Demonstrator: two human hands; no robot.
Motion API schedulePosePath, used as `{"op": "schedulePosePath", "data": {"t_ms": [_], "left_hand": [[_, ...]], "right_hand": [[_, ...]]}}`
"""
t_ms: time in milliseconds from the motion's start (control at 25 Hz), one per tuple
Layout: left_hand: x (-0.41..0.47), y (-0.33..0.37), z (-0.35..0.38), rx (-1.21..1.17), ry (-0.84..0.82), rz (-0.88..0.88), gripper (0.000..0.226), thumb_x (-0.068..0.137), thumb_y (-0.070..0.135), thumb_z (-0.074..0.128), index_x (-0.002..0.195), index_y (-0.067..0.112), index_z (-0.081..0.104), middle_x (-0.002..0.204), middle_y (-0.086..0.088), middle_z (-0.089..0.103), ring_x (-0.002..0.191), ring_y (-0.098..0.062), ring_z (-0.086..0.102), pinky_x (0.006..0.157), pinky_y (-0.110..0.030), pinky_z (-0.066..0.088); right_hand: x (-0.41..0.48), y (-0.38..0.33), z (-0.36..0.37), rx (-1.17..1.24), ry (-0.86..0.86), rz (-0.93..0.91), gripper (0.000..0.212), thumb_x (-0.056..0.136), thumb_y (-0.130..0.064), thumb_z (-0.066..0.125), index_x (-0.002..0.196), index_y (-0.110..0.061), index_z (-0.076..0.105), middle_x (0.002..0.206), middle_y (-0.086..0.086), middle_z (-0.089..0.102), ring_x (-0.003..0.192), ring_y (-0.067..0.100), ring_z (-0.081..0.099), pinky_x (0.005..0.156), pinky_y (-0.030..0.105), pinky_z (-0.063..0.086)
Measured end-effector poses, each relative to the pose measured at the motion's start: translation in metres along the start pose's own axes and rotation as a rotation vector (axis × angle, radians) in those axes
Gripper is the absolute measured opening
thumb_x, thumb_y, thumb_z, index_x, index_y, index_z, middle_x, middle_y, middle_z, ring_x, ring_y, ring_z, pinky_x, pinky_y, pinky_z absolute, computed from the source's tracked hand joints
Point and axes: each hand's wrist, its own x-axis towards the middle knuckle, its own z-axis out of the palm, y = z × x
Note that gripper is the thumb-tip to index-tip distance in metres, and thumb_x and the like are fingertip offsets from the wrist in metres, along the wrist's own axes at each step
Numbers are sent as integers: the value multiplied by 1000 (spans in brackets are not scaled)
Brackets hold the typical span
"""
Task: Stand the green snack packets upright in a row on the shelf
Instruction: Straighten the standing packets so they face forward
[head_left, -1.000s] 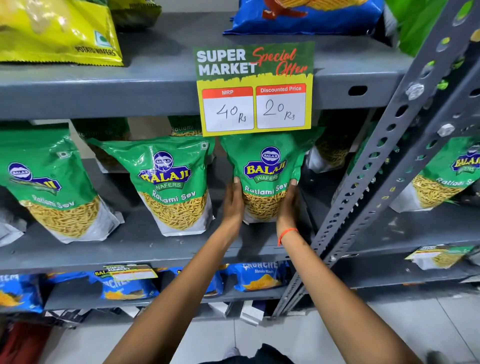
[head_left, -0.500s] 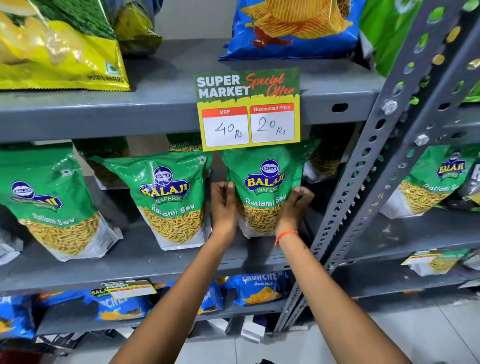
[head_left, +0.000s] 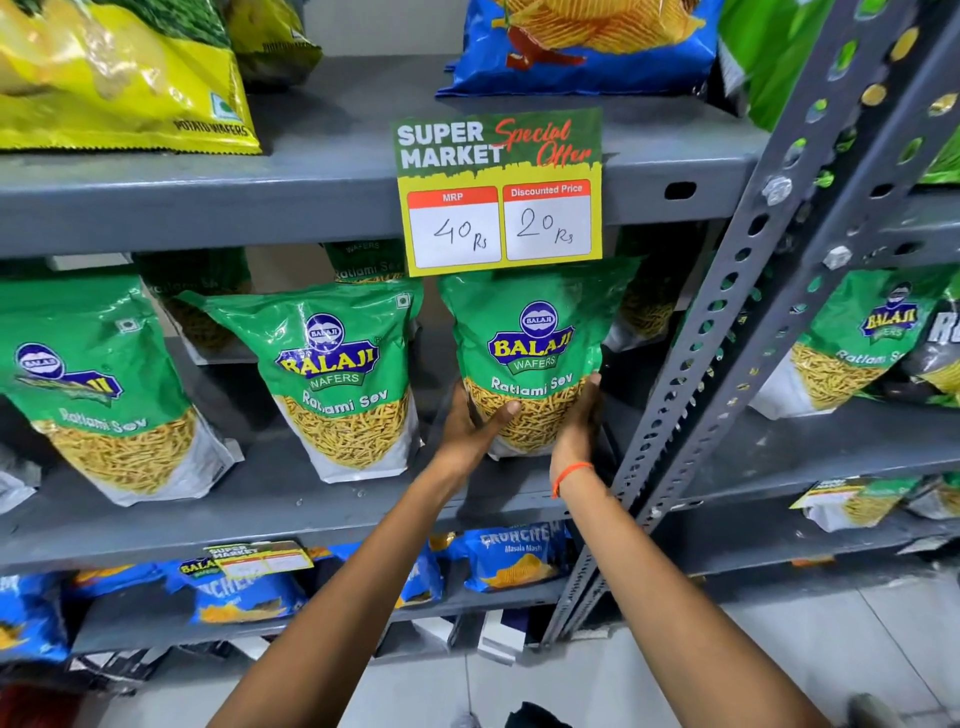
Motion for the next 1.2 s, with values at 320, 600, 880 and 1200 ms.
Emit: {"op": "schedulePosePath", "data": {"t_ms": [320,600,880,1200], "left_hand": [[-7,-1,-1,46,56,56,50,85,22,65,129,17,41,125,5,58,111,1,56,95,-18,50],[-39,19,-5,499,338,443,57,97,30,40,148,13,20,153,8,26,141,1,21,114,-12,18],[-53,25,-55,751,684,686,65,97,29,41,145,-2,10,154,-26,18,148,-20,7,122,-36,9],[-49,6,-170,435,580,256,106,73,46,72,150,11,8,158,1,13,145,-8,9,120,-26,12]], "right_hand": [[-22,-4,1,-218,107,-153,57,99,-44,25,148,-15,19,158,11,19,145,27,20,121,42,17],[-65,-6,19,-443,10,-657,61,96,-24,34,147,2,11,159,18,8,148,23,6,123,28,5],[-90,-3,43,-427,-206,-1003,54,96,-21,34,142,4,23,151,11,23,144,25,20,122,29,13],[-110,65,113,-429,-451,-531,81,86,-47,53,147,-8,17,147,-8,22,142,10,23,116,7,12]]}}
